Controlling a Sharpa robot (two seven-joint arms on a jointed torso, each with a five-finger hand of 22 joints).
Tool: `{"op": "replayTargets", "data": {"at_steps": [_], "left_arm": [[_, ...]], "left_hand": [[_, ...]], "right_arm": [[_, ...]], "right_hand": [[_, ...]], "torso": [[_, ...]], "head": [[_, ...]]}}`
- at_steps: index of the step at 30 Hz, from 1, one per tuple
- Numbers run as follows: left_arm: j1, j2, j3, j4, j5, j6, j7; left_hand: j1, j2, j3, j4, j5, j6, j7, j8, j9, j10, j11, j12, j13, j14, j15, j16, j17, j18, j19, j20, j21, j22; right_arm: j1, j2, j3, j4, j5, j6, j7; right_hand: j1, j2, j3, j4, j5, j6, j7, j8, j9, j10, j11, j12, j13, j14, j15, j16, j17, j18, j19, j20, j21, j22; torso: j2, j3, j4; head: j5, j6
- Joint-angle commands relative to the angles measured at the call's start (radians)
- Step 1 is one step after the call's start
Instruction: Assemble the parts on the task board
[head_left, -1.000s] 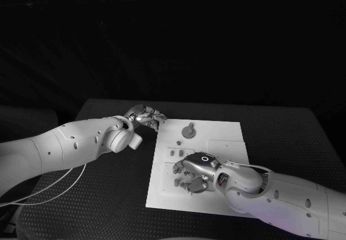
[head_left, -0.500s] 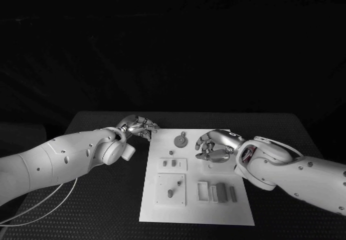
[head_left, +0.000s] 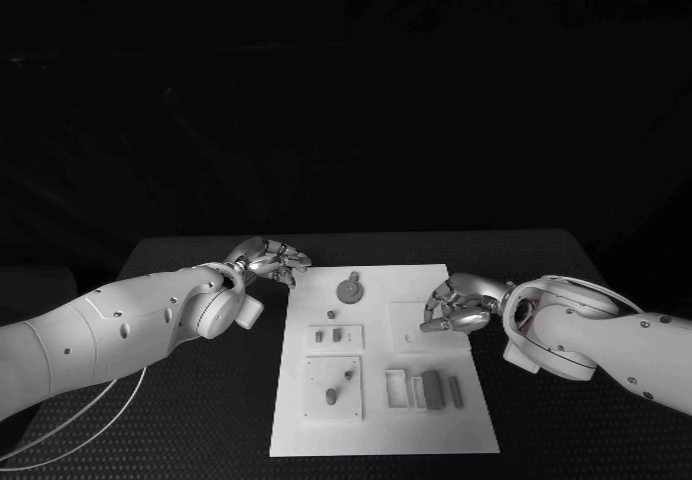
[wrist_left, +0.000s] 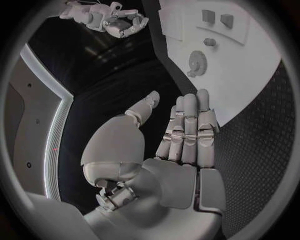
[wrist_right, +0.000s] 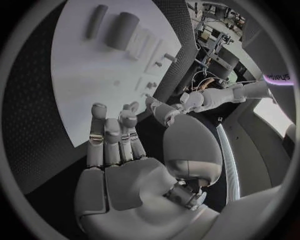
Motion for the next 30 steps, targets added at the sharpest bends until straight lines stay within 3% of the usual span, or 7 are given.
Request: {"op": "replayTargets", "data": {"at_steps": [1, 4, 7, 11, 19, 30], "left_arm": [[0.001, 0.002, 0.001, 0.003, 0.007, 0.005, 0.015], [0.000, 0.002, 0.000, 0.004, 0.007, 0.009, 0.014], [0.000, 0.001, 0.000, 0.006, 0.007, 0.010, 0.013], [0.000, 0.001, 0.000, 0.005, 0.007, 0.011, 0.013], [0.000, -0.001, 0.000, 0.010, 0.007, 0.014, 0.011], [0.000, -0.002, 0.000, 0.010, 0.007, 0.017, 0.009]], "left_hand": [[-0.009, 0.000, -0.004, 0.004, -0.004, 0.000, -0.001, 0.006, 0.001, -0.005, -0.003, 0.002, 0.001, 0.004, -0.001, -0.005, 0.001, 0.019, 0.009, 0.000, -0.004, 0.001], [-0.009, 0.000, -0.004, 0.004, -0.004, 0.000, 0.000, 0.006, 0.001, -0.005, -0.003, 0.002, 0.001, 0.004, -0.001, -0.005, 0.001, 0.019, 0.009, 0.000, -0.004, 0.001], [-0.010, 0.000, -0.004, 0.005, -0.004, 0.000, 0.000, 0.006, 0.001, -0.005, -0.003, 0.002, 0.001, 0.004, -0.001, -0.005, 0.001, 0.019, 0.009, 0.000, -0.004, 0.001], [-0.011, 0.000, -0.004, 0.005, -0.004, 0.000, 0.000, 0.006, 0.001, -0.005, -0.003, 0.002, 0.001, 0.004, -0.001, -0.006, 0.001, 0.019, 0.009, 0.000, -0.005, 0.001], [-0.012, 0.001, -0.005, 0.006, -0.004, 0.000, 0.000, 0.006, 0.001, -0.005, -0.003, 0.002, 0.002, 0.004, -0.001, -0.006, 0.002, 0.019, 0.009, 0.000, -0.005, 0.002], [-0.014, 0.001, -0.006, 0.008, -0.004, -0.001, 0.000, 0.006, 0.001, -0.005, -0.003, 0.002, 0.002, 0.004, -0.001, -0.006, 0.002, 0.019, 0.009, 0.000, -0.006, 0.002]], "right_arm": [[-0.001, -0.018, -0.006, 0.022, -0.006, 0.133, -0.152], [-0.002, -0.036, -0.017, 0.039, 0.009, 0.172, -0.197], [-0.003, -0.050, -0.030, 0.055, 0.012, 0.242, -0.219], [-0.009, -0.052, -0.035, 0.071, -0.006, 0.272, -0.236], [-0.021, -0.044, -0.046, 0.073, -0.012, 0.253, -0.255], [-0.051, -0.010, -0.047, 0.064, -0.015, 0.221, -0.244]], "right_hand": [[-0.039, -0.006, 0.000, 0.033, -0.002, 0.039, -0.014, 0.013, 0.017, -0.028, -0.040, 0.035, 0.004, 0.044, -0.034, 0.015, 0.001, 0.016, 0.024, -0.014, 0.007, 0.017], [-0.082, 0.002, -0.002, 0.059, -0.003, 0.060, -0.025, 0.026, 0.038, -0.012, -0.053, 0.065, 0.000, 0.083, -0.045, 0.028, 0.038, 0.016, 0.044, -0.030, 0.012, 0.016], [-0.126, 0.011, -0.010, 0.075, -0.003, 0.069, -0.032, 0.029, 0.050, -0.006, -0.059, 0.078, -0.007, 0.104, -0.051, 0.033, 0.061, 0.016, 0.051, -0.038, 0.014, 0.017], [-0.169, -0.040, 0.008, 0.102, -0.001, 0.077, -0.038, 0.030, 0.065, 0.006, -0.066, 0.093, -0.020, 0.124, -0.058, 0.037, 0.079, 0.016, 0.059, -0.049, 0.015, 0.017], [-0.203, -0.046, 0.023, 0.124, -0.003, 0.095, -0.046, 0.035, 0.084, 0.024, -0.073, 0.110, -0.033, 0.146, -0.064, 0.040, 0.098, 0.016, 0.068, -0.056, 0.019, 0.018], [-0.211, -0.044, 0.026, 0.127, -0.003, 0.094, -0.047, 0.032, 0.087, 0.024, -0.073, 0.110, -0.038, 0.143, -0.065, 0.039, 0.090, 0.016, 0.068, -0.057, 0.019, 0.018]], "torso": [[-0.002, 0.0041, -0.0032], [-0.003, 0.0068, -0.0054], [-0.003, 0.0047, -0.0061], [-0.002, 0.0036, -0.0049], [-0.002, 0.0015, -0.0017], [-0.002, 0.0016, -0.0015]], "head": [[0.000, -0.005], [0.001, -0.011], [-0.001, -0.015], [-0.003, -0.020], [-0.007, -0.029], [-0.006, -0.041]]}}
